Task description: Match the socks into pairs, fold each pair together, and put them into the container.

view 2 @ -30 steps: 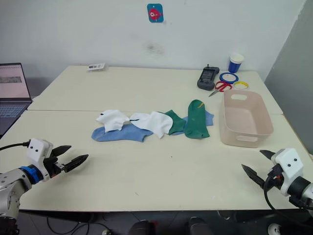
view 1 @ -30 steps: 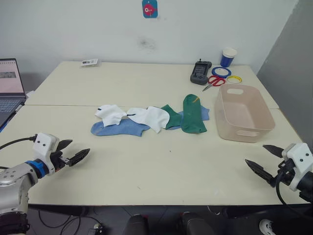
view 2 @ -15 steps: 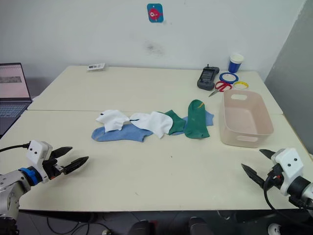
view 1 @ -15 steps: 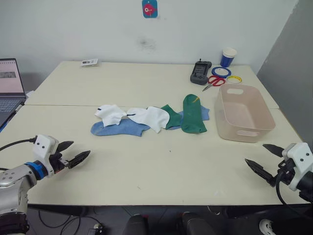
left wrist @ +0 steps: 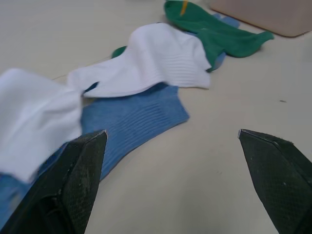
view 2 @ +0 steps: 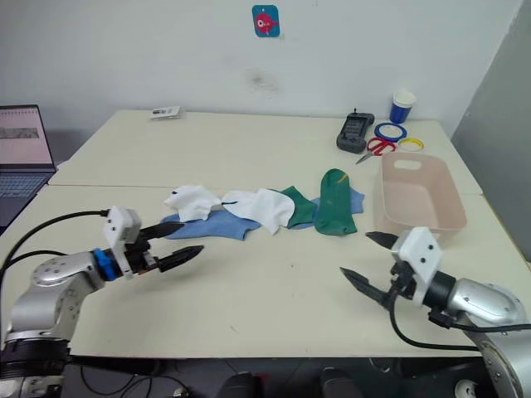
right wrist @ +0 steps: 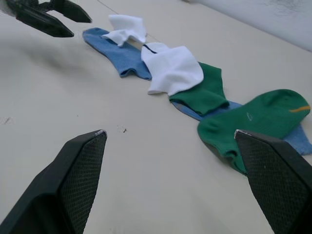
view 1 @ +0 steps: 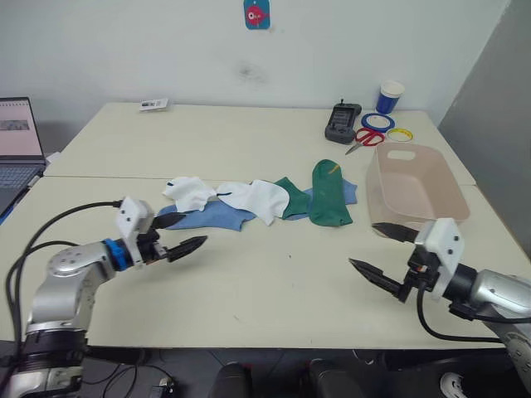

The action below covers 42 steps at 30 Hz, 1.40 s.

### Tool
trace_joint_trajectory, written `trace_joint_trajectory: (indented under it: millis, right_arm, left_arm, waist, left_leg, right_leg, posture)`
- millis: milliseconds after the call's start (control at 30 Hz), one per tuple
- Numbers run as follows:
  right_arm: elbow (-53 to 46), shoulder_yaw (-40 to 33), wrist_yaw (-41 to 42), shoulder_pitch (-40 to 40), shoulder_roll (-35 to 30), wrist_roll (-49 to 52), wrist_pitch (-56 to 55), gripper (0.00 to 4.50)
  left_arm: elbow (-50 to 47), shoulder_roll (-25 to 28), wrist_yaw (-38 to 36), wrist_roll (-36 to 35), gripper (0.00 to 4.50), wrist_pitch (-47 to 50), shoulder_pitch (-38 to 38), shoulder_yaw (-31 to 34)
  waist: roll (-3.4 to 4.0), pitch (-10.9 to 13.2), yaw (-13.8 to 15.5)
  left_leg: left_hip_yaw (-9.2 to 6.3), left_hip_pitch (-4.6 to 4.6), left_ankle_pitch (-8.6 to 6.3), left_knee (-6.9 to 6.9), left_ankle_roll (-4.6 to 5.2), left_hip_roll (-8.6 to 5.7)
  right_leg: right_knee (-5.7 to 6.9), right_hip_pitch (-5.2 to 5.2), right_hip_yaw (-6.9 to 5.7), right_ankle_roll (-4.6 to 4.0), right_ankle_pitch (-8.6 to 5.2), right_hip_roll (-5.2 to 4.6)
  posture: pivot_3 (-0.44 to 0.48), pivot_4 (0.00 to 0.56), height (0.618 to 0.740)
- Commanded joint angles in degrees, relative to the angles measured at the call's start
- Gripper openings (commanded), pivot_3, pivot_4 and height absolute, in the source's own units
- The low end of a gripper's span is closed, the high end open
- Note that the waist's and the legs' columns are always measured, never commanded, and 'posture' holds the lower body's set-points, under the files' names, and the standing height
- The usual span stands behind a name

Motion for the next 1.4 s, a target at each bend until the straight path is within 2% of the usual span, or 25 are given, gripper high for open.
trace_joint_trajectory:
  millis: [33,333,467,667,767,1133,1333,1400]
  right_arm:
    - [1.9,6.37,-4.38,-5.27,-0.82,-8.77,-0.38,4.5]
    - [19.49,26.66,-11.66,-21.38,1.68,-34.15,-3.59,4.5]
    - [27.43,30.82,-12.89,-25.96,4.56,-41.16,-5.24,4.5]
    - [37.33,32.82,-14.13,-29.62,7.55,-47.85,-8.31,4.5]
    - [40.3,32.46,-13.91,-30.3,8.62,-49.22,-9.39,3.93]
    - [41.28,30.75,-12.17,-30.51,12.8,-49.54,-13.89,0.03]
    - [32.41,29.19,-6.43,-27.07,10.39,-46.48,-19.55,0.03]
    - [24.83,28.64,-0.16,-22.41,6.22,-42.59,-22.83,0.03]
  left_arm:
    - [-5.7,0.21,-2.57,-2.35,4.47,2.25,-1.63,-2.25]
    - [-17.25,2.97,-8.26,-9.64,4.47,12.52,-4.08,-5.66]
    - [-19.5,4.44,-10.55,-11.59,4.47,14.88,-5.64,-6.25]
    - [-21.04,5.7,-13.16,-12.31,4.47,15.59,-6.59,-7.17]
    - [-20.81,5.31,-13.1,-11.66,4.5,14.82,-6.52,-7.55]
    - [-20.69,4.78,-10.79,-11.01,4.5,14.31,-6.79,-7.56]
    - [-19.52,5.37,-9.85,-10.85,4.5,14.66,-7.91,-7.02]
    - [-19.23,5.84,-9.91,-10.9,4.5,15.01,-8.16,-6.94]
  waist:
    - [0.0,0.0,-0.17]
    - [0.01,0.01,-0.04]
    - [0.02,0.01,-0.01]
    - [0.02,0.02,-0.03]
    - [0.02,0.02,-0.02]
    - [0.03,0.02,-0.03]
    - [0.03,0.03,0.02]
    - [0.05,0.04,0.07]
  left_leg:
    - [0.01,0.01,0.0,0.0,0.0,0.0]
    - [0.01,0.0,0.0,0.0,0.0,0.01]
    - [0.0,-0.02,0.0,0.0,0.0,0.0]
    - [0.01,-0.02,0.0,0.01,0.0,-0.01]
    - [0.0,-0.02,0.01,0.01,0.0,-0.01]
    - [0.0,-0.02,0.0,0.01,0.0,0.0]
    - [-0.03,-0.04,0.01,0.0,0.0,0.0]
    - [-0.03,-0.06,0.0,0.0,0.0,-0.01]
  right_leg:
    - [0.01,-0.01,0.01,0.0,0.0,0.01]
    - [0.04,-0.08,0.03,-0.03,-0.01,0.12]
    - [0.04,-0.09,0.01,-0.03,-0.01,0.13]
    - [0.04,-0.09,0.02,-0.04,-0.01,0.12]
    - [0.05,-0.1,0.02,-0.04,-0.01,0.12]
    - [0.06,-0.1,0.03,-0.04,-0.01,0.12]
    - [0.05,-0.1,0.0,-0.04,-0.01,0.12]
    - [0.05,-0.1,0.0,-0.03,-0.01,0.12]
  posture:
    - [0.0,0.15,0.732]
    - [0.0,0.15,0.732]
    - [0.0,0.15,0.732]
    - [0.0,0.15,0.732]
    - [0.0,0.15,0.732]
    - [0.0,0.15,0.732]
    - [0.0,0.15,0.732]
    - [0.0,0.15,0.732]
